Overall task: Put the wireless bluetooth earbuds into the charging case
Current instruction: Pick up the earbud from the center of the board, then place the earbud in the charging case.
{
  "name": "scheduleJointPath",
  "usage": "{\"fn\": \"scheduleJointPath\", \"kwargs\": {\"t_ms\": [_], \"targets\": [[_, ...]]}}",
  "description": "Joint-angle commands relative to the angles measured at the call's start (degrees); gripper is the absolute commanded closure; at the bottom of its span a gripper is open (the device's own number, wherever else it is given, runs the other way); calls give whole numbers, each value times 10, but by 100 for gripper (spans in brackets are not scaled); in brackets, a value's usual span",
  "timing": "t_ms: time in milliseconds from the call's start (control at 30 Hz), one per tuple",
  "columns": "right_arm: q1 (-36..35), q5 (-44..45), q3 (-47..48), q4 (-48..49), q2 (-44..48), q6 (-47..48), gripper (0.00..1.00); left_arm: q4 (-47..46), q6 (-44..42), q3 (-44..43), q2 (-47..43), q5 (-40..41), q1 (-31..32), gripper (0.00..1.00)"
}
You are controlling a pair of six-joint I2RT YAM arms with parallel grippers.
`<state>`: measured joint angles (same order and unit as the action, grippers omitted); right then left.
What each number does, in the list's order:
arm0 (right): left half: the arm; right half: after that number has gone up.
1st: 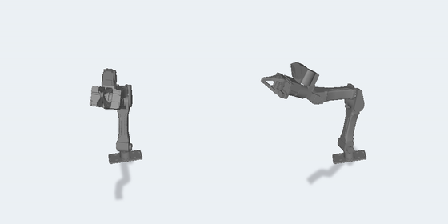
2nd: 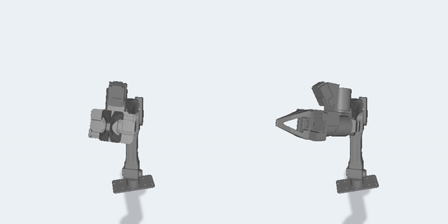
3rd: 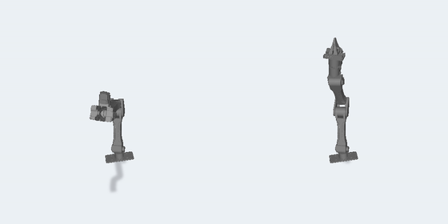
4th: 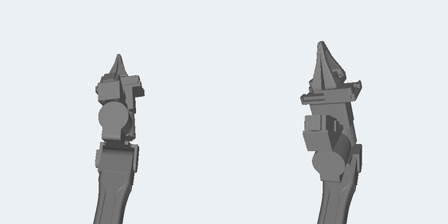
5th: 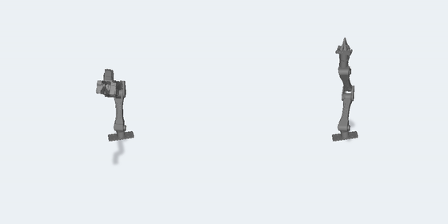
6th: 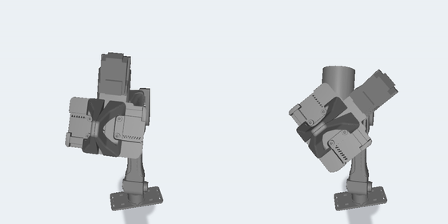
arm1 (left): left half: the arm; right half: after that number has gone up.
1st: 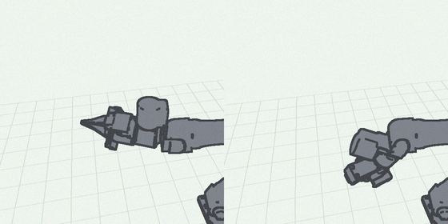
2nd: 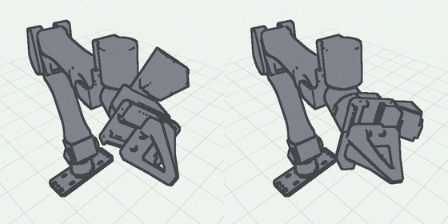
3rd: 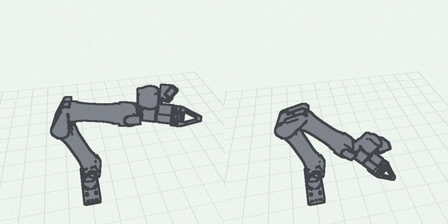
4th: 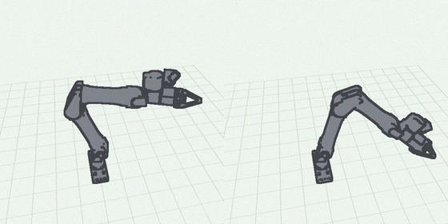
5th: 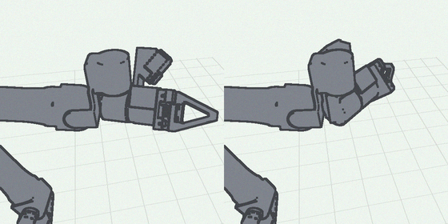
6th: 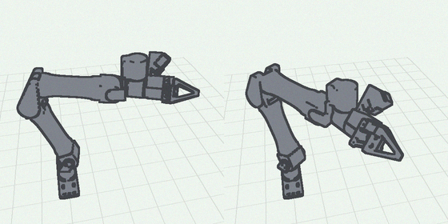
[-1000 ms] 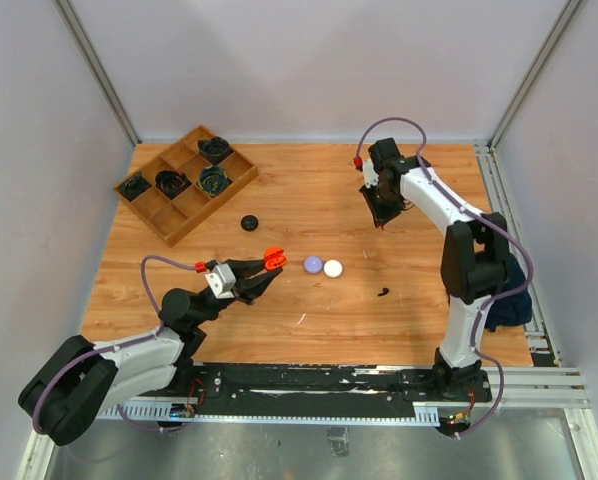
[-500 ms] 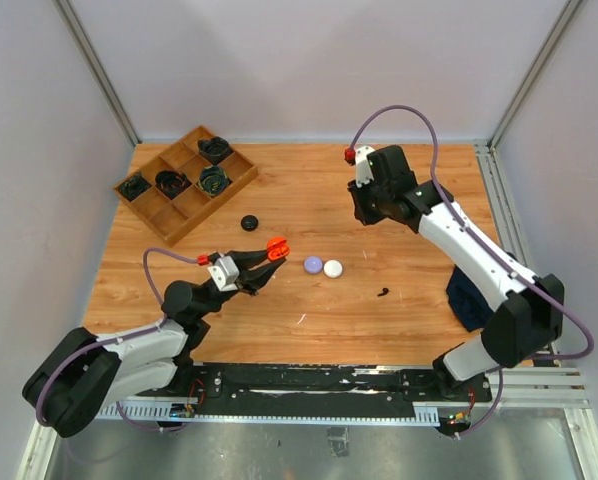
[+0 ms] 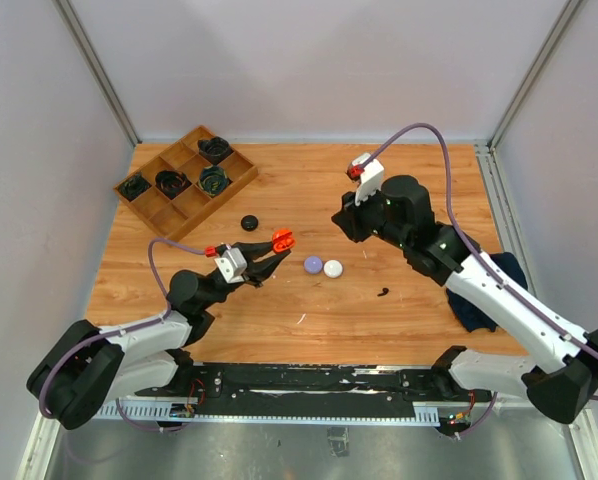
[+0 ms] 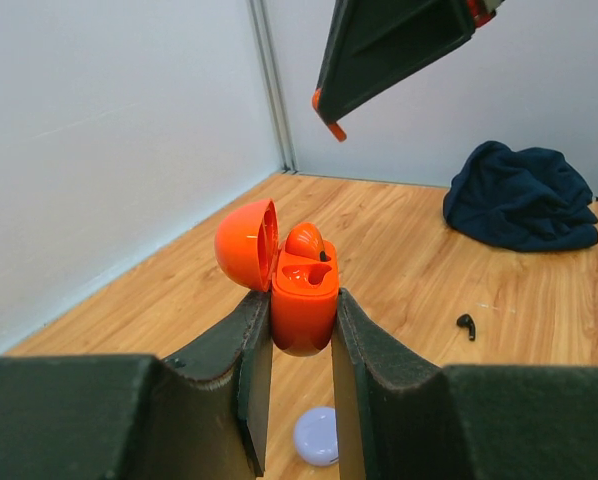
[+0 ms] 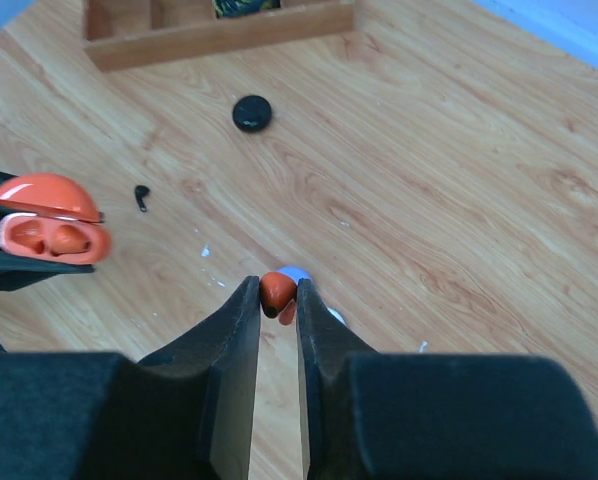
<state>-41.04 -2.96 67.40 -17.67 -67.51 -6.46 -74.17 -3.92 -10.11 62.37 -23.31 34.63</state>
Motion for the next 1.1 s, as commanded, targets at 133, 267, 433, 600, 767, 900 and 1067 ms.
{"fn": "scheduleJointPath", "kwargs": {"t_ms": [133, 267, 433, 600, 767, 900, 1067], "targets": [[-51, -15, -45, 115, 49, -39, 87, -23, -2, -25, 15, -3, 3, 97], [-79, -12, -72, 175, 59, -42, 87, -25, 6, -26, 14, -2, 3, 99], [-119, -5, -98, 241, 60, -35, 89, -31, 19, -29, 15, -6, 3, 100], [-145, -3, -116, 289, 53, -32, 88, -39, 30, -31, 19, -9, 3, 100], [-159, 0, -119, 300, 37, -32, 87, -48, 39, -33, 21, -13, 3, 100], [-166, 1, -127, 318, 31, -38, 87, -56, 45, -30, 20, -12, 3, 100], [-168, -5, -127, 325, 18, -46, 87, -63, 52, -29, 21, -15, 3, 100]]}}
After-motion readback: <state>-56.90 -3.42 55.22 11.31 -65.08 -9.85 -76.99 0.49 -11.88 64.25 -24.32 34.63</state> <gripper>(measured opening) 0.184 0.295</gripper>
